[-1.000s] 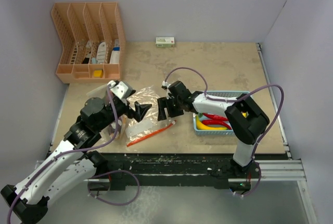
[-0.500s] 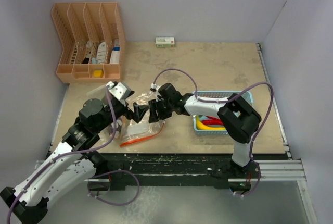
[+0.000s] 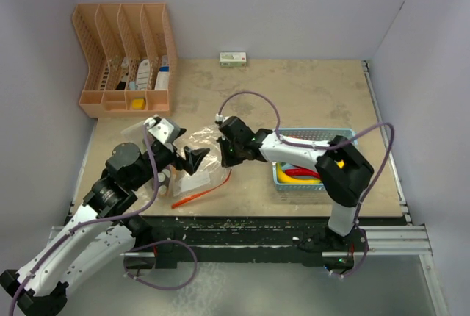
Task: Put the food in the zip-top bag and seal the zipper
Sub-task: Pick up the zipper food storage bag at the center of the board.
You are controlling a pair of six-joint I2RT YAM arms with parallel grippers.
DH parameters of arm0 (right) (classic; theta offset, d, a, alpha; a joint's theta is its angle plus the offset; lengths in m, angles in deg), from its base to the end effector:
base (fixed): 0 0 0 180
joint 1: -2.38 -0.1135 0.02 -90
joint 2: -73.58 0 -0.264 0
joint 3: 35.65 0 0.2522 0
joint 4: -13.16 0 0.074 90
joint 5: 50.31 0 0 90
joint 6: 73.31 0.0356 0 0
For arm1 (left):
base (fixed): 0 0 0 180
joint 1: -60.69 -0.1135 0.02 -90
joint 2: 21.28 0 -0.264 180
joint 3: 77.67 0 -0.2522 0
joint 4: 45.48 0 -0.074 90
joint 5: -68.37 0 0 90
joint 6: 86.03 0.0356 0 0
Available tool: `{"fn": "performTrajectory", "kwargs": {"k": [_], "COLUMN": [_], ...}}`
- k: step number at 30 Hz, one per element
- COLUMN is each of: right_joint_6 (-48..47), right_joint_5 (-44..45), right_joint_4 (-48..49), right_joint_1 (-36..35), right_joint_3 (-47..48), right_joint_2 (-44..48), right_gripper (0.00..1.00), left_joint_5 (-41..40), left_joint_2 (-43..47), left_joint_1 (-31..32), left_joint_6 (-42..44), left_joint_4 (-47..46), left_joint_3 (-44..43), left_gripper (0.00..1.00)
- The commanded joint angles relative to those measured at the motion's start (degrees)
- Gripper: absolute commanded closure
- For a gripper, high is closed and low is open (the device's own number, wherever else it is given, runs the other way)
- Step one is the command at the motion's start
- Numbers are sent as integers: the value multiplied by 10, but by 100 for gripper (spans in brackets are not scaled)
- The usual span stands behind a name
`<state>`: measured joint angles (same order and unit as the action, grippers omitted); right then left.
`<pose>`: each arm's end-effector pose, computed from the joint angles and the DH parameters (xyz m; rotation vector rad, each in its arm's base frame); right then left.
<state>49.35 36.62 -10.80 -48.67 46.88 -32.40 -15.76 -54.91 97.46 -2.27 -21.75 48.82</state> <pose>0.2488 0.3109 0.1863 -0.4305 2.4942 0.7088 0.1152 -0.0906 0.3381 0.5190 1.5965 -0.6547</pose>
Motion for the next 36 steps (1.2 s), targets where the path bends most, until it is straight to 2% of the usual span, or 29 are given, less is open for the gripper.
{"fn": "performTrajectory", "kwargs": {"k": [1,6,16,21,26,33,36], "right_joint_6": [-2,-19,-32,-25,-23,-29,-32], "right_joint_5": [98,121,102,93,83,67,61], "right_joint_4": [-95,-151,-203,-231,-251,-273,-276], "right_joint_1": [3,19,61,67,75,83,84], "right_joint_3": [56,79,113,143,185,233,242], "right_joint_2": [98,165,229,244,258,258,264], "right_gripper": [100,100,100,100,100,100,100], "left_joint_5": [-2,25,143,152,154,149,135], "left_joint_2": [1,1,-17,-59,-97,-90,-94], "left_joint_1": [-1,-2,-1,-1,-1,-2,-1], "left_joint_6": [0,10,79,98,109,113,116], "left_joint_4": [-11,-32,-24,-33,-39,-71,-55], "left_joint_3": [-26,-24,-23,-27,-28,-1,-2], "left_gripper": [1,1,3,4,11,13,18]}}
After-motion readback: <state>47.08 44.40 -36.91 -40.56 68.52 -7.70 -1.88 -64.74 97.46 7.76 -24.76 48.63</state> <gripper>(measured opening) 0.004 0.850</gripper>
